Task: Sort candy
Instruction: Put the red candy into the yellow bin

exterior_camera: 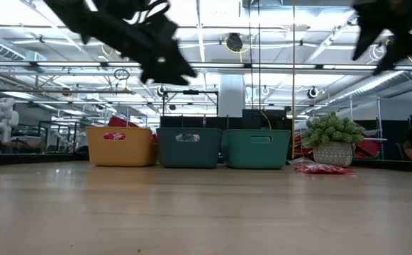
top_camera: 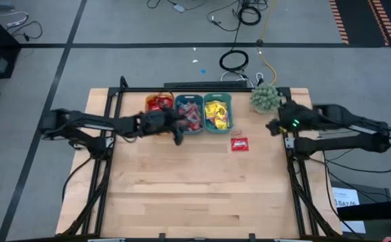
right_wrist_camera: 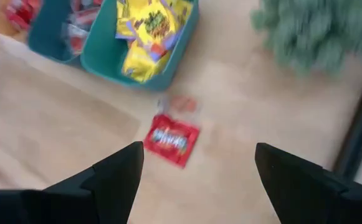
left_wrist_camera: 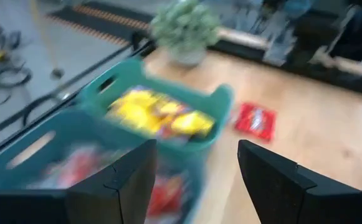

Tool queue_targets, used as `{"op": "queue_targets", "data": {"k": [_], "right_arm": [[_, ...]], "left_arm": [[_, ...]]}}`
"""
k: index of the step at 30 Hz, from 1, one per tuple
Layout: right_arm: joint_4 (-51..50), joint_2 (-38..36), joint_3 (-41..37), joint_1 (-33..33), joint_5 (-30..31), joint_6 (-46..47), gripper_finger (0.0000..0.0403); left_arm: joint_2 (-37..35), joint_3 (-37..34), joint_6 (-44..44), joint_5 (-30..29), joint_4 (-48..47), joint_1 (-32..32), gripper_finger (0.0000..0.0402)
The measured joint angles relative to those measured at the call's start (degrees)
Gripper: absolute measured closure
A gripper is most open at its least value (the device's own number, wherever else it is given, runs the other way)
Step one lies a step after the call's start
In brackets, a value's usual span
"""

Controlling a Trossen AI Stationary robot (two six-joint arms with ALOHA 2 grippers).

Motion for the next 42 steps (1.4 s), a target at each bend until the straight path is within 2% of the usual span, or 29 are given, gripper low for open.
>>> {"op": "queue_targets", "data": {"k": [3,6,9,15,21,26,28,30,33,35,39,42], "right_arm": [[2.15,-10.09,-7.31,4.26,-0.18,7.51,0.0103],[5.93,-17.59,-12.49,7.00,-0.19,10.37,0.0104],[8.37,-21.76,-14.99,8.23,-0.20,10.37,0.0104],[10.01,-23.18,-15.19,8.45,-1.78,6.13,0.0104],[10.08,-23.16,-15.19,8.45,-5.78,4.37,0.0104],[10.12,-23.16,-15.19,8.45,-8.06,4.20,0.0104],[10.24,-23.16,-15.19,8.45,-9.31,4.44,0.0104],[10.71,-23.16,-15.19,8.43,-10.38,4.53,0.0104],[11.31,-23.11,-15.19,8.45,-10.65,4.59,0.0104],[11.76,-23.05,-15.19,8.45,-10.66,4.56,0.0104],[12.60,-23.03,-15.17,8.45,-10.60,4.49,0.0104],[12.64,-22.90,-15.17,8.44,-10.57,4.56,0.0104]], "left_arm": [[8.19,4.39,2.19,-0.86,7.25,-3.64,0.0168],[18.05,12.26,7.81,-0.87,7.86,-6.44,0.0168],[28.04,21.53,10.44,-0.48,7.69,-8.39,0.0168],[45.78,39.66,10.42,2.29,7.86,-10.02,0.0168],[59.23,53.66,10.07,2.38,7.61,-10.06,0.0168],[67.74,60.71,5.48,1.36,-1.56,-9.62,0.0173],[68.69,61.53,4.70,1.94,-4.85,-9.60,0.0189],[68.82,61.68,4.68,1.23,-7.06,-10.00,0.0224],[67.55,61.49,4.40,0.61,-11.51,-10.76,0.0317],[65.47,61.29,4.24,2.28,-12.99,-11.18,0.0377],[59.73,60.76,8.19,6.32,-20.92,-11.98,0.0394],[52.55,60.95,8.66,5.51,-29.55,-12.39,0.0396]]}}
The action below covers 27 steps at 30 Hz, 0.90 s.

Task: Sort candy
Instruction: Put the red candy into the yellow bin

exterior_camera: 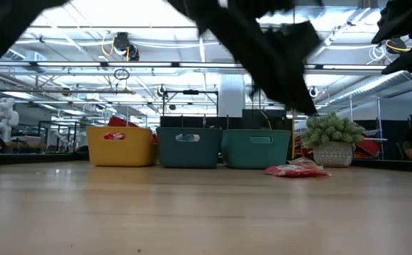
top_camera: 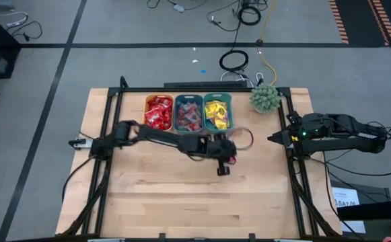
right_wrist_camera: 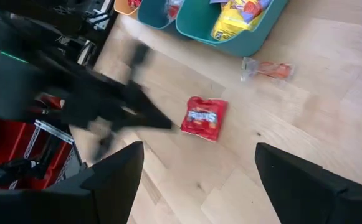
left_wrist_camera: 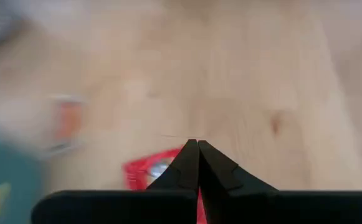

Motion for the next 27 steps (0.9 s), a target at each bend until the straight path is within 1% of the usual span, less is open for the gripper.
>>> {"op": "queue_targets", "data": {"k": [2,3,6,10,13,16,18,21,23,27], "right_arm": [[0.02,0.20,0.00,-0.01,0.04,0.00,0.0104],[0.01,0.29,0.00,-0.02,0.05,0.00,0.0104],[0.14,0.98,0.00,-0.02,0.31,0.04,0.0104],[2.13,2.41,0.01,-0.02,0.35,0.04,0.0104],[3.49,3.70,0.00,-0.02,0.51,0.04,0.0104],[4.31,4.98,0.00,-0.02,0.61,0.04,0.0104],[4.97,5.73,0.01,-0.02,0.63,0.04,0.0104],[5.70,6.57,0.01,-0.02,0.61,0.04,0.0104],[6.87,6.81,0.01,-0.02,0.61,0.07,0.0104],[8.21,7.44,0.00,-0.02,0.59,0.05,0.0104]], "left_arm": [[-5.24,-1.96,-3.32,-1.93,-3.18,0.67,0.0397],[-7.80,-3.97,-3.96,-2.20,-3.08,1.25,0.0398],[-16.41,-12.71,-3.14,-2.79,-0.39,3.24,0.0398],[-29.77,-25.86,-3.04,-4.60,4.45,6.55,0.0399],[-34.94,-33.28,-7.55,-4.49,7.09,8.01,0.0392],[-37.63,-35.76,-13.08,-3.91,10.41,8.19,0.0376],[-38.22,-35.98,-13.57,-3.79,11.04,7.99,0.0368],[-37.17,-36.29,-12.90,-1.85,12.21,7.62,0.0355],[-36.65,-36.29,-11.65,-1.47,14.72,7.31,0.0342],[-34.36,-36.11,-7.17,-1.36,20.17,6.31,0.0297]]}}
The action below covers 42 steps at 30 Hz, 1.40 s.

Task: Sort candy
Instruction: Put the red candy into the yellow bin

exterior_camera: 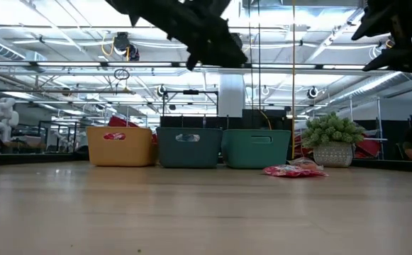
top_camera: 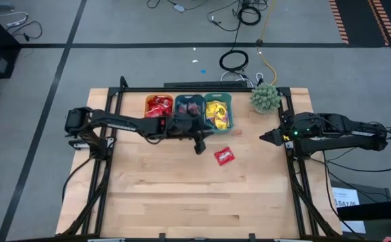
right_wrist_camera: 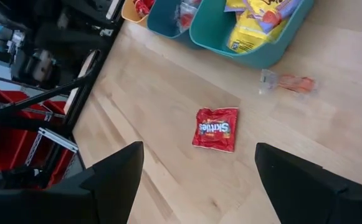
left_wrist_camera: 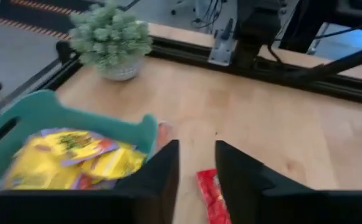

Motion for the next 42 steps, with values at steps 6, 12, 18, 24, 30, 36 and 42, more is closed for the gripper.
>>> {"op": "queue_targets", "data": {"k": [6,12,18,24,30,36,42], "right_arm": [[0.44,0.24,0.02,0.00,-0.58,0.01,0.0104],[0.40,0.24,0.02,0.00,-2.14,-1.41,0.0104],[0.09,0.24,0.02,0.00,-4.79,-3.42,0.0103],[-0.25,0.26,0.02,0.00,-6.46,-4.69,0.0103],[-0.25,0.24,0.02,0.07,-6.60,-5.21,0.0103],[-0.19,0.25,0.01,0.04,-6.53,-5.60,0.0104],[-0.05,0.77,0.01,0.04,-5.78,-5.60,0.0104]], "left_arm": [[7.47,0.02,0.02,0.55,12.28,-3.65,0.0218],[20.43,0.58,0.23,0.27,27.36,-6.81,0.0178],[34.96,3.77,-0.19,-2.87,33.96,-7.37,0.0158],[44.87,8.34,-6.23,-4.54,36.71,-8.29,0.0165],[45.16,8.46,-9.98,-7.22,34.51,-11.03,0.0267],[41.12,8.02,-7.97,-2.55,30.90,-10.84,0.0383],[30.16,7.08,8.00,-4.01,19.81,-9.83,0.0386]]}}
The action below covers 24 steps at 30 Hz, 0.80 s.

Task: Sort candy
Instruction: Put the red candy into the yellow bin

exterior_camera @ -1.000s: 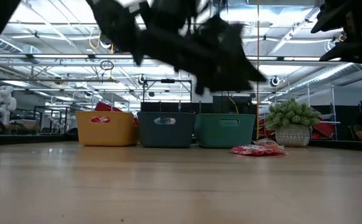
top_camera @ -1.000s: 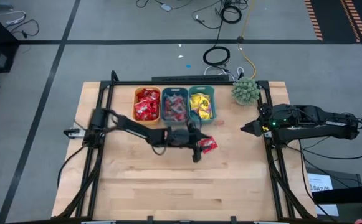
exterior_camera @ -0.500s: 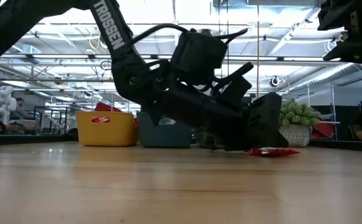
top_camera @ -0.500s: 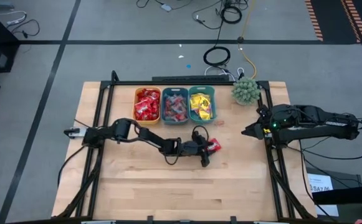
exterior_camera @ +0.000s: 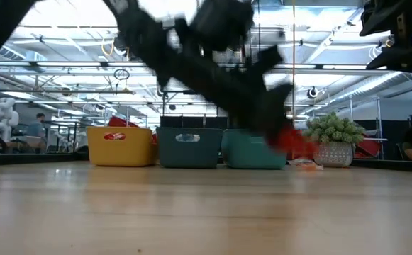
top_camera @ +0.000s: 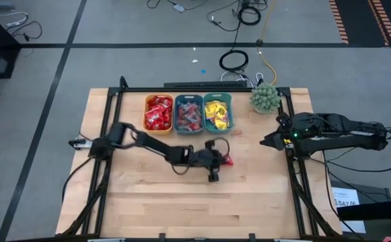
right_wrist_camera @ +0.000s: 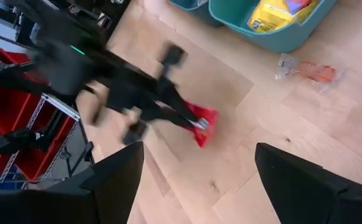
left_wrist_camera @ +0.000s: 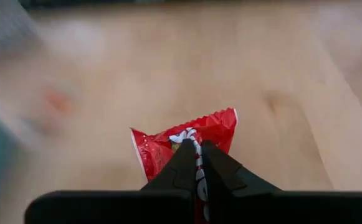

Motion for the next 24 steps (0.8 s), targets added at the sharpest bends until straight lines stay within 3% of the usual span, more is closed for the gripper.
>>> {"op": "queue_targets", "data": {"k": [3,6,15,20,24], "right_arm": [[0.50,0.65,0.01,0.00,1.38,0.29,0.0104],[2.05,1.86,-0.01,0.00,2.62,0.91,0.0104],[9.70,9.75,0.00,0.00,2.77,1.05,0.0104],[15.58,15.88,0.01,0.00,2.77,1.07,0.0104],[21.00,20.44,0.01,0.00,2.77,1.07,0.0104]], "left_arm": [[-7.45,-0.22,6.58,-1.06,-4.18,1.14,0.0387],[-13.83,-5.23,9.61,-2.81,-3.95,2.67,0.0387],[-37.78,-32.91,8.02,-11.55,5.85,9.66,0.0388],[-51.06,-46.51,6.79,-20.09,8.89,15.28,0.0388],[-57.69,-52.22,6.72,-30.07,8.78,19.98,0.0378]]}}
